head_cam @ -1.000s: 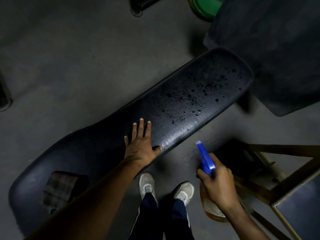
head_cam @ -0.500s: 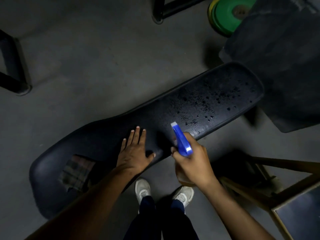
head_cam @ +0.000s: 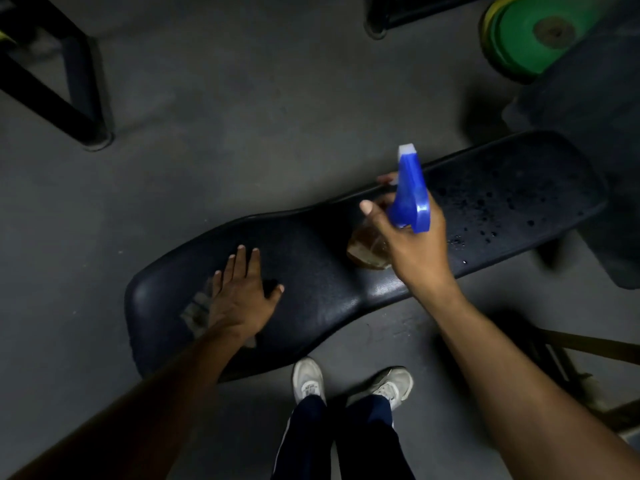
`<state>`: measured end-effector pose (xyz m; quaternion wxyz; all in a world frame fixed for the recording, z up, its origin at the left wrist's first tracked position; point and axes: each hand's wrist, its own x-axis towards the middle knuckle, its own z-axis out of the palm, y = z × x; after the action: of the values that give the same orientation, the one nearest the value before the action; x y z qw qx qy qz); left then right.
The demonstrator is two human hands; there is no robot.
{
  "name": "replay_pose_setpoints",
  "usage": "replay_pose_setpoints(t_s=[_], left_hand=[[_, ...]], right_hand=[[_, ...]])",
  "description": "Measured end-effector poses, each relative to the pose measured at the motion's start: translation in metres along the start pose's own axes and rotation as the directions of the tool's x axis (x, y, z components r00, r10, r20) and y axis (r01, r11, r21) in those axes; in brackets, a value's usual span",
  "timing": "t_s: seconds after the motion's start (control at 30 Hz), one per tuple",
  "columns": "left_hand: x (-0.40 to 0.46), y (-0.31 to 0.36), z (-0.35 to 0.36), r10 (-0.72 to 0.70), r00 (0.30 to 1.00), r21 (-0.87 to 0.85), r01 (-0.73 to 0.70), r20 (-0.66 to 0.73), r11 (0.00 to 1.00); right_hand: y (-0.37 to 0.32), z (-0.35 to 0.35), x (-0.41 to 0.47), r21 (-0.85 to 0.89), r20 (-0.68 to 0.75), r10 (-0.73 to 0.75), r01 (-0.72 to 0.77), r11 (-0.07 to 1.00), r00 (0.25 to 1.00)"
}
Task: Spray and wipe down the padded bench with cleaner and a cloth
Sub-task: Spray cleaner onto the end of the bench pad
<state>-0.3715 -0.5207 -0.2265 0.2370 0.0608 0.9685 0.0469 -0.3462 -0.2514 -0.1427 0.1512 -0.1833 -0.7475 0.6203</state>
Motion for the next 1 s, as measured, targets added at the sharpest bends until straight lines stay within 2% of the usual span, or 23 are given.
replay_pose_setpoints(t_s=[0.23,0.4,0.67,0.83,1.0], left_hand=[[-0.005,-0.05,-0.005,-0.157,0.988,-0.036,0.157,0.009,0.987],[-0.009,-0.059,-0.005,-0.242,0.965,-0.072,0.25,0.098,0.966],[-0.006,-0.069,-0.012,-0.236,0.967,-0.014,0.238,0.096,0.971],[-0.004,-0.067,-0.016,-0.171,0.98,-0.165,0.187,0.104,0.968],[-0.009,-0.04,-0.02,0.002,0.964,-0.304,0.083,0.267,0.949]], right_hand=[[0.01,0.02,-0.001,0.006,0.043,0.009,-0.009,1.0,0.999],[0.016,0.02,-0.008,0.043,0.039,0.021,-0.022,0.999,0.999],[0.028,0.013,-0.014,-0.004,0.01,0.038,-0.038,0.999,0.999],[0.033,0.009,-0.019,-0.009,0.035,0.084,-0.084,0.996,0.996],[0.042,-0.002,-0.037,-0.021,0.07,0.114,-0.113,0.993,0.991]])
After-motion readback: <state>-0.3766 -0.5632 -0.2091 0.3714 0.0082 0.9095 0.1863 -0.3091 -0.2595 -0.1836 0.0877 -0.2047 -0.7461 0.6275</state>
